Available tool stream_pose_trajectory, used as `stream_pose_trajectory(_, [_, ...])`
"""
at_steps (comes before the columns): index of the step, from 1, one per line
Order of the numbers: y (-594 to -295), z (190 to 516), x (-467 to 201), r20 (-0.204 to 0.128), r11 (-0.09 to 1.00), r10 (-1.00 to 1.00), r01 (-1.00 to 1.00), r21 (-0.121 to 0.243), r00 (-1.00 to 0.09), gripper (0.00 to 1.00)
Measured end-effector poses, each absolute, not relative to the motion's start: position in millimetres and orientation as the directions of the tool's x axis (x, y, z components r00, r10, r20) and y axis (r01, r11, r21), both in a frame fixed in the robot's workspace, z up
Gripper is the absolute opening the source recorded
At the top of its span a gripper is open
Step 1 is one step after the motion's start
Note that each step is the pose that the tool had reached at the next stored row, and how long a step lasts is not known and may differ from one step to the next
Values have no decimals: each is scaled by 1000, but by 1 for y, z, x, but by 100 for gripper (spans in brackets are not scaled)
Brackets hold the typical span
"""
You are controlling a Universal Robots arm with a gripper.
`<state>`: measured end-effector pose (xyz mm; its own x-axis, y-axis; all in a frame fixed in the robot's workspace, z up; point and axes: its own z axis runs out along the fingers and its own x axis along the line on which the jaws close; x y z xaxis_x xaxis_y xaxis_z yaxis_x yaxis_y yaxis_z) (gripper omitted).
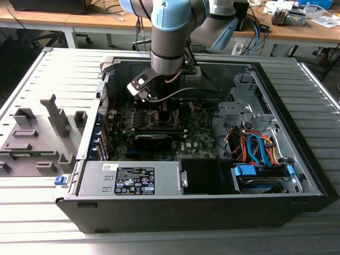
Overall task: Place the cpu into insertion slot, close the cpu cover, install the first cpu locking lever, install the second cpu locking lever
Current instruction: 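Place the cpu into insertion slot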
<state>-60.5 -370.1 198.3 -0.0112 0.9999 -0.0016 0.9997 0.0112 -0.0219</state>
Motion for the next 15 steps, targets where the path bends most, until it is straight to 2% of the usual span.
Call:
stream_pose_trajectory(2, [-370, 198, -60, -1, 11, 1000, 1000, -22, -11, 54])
stream_pose_trajectory(3, [-370, 198, -60, -1, 11, 1000, 1000, -22, -11, 62])
stream_pose_trajectory(15, [-370, 199, -61, -1, -9, 1000, 1000, -22, 9, 62])
